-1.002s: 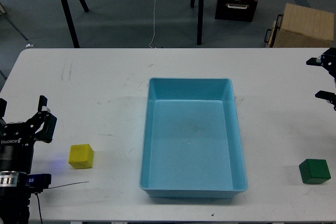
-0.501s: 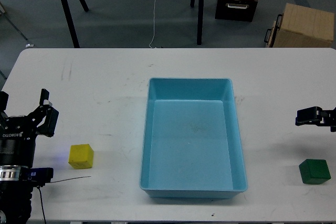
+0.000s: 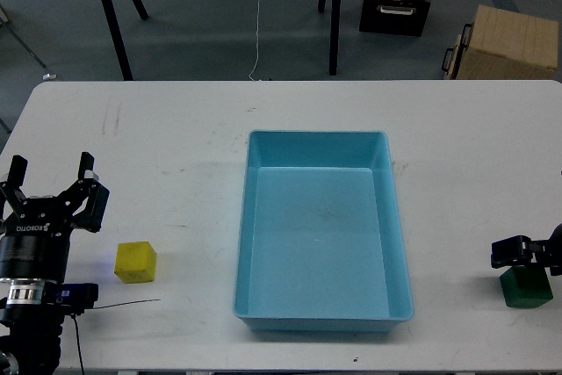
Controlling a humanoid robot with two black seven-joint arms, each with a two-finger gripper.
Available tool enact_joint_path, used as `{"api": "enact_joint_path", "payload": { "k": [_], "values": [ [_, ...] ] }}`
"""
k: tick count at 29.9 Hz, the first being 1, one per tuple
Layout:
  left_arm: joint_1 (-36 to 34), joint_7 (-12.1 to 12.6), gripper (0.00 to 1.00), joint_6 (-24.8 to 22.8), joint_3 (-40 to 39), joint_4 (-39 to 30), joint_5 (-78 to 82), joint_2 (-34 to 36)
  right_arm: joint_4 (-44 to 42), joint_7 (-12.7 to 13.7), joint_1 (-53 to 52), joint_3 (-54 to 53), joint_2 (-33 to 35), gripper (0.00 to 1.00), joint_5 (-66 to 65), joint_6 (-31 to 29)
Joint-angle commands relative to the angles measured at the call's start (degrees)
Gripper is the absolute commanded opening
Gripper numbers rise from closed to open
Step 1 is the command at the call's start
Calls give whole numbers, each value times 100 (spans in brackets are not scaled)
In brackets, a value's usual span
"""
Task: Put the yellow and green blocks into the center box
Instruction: 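Lower the right gripper onto the green cube and close it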
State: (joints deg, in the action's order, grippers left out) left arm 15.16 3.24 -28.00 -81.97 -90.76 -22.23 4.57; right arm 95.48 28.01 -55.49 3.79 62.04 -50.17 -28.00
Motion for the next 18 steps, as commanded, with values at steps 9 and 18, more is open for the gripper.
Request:
{"api": "enact_joint_path", "payload": {
  "k": [9, 18],
  "values": [
    [4, 1, 100, 0, 6, 23, 0, 0, 6, -1, 231, -10, -131, 49, -212, 49],
    [22, 1, 100, 0, 6, 32, 0, -18, 146, -1, 161, -359, -122, 0, -318, 225]
  ]
}}
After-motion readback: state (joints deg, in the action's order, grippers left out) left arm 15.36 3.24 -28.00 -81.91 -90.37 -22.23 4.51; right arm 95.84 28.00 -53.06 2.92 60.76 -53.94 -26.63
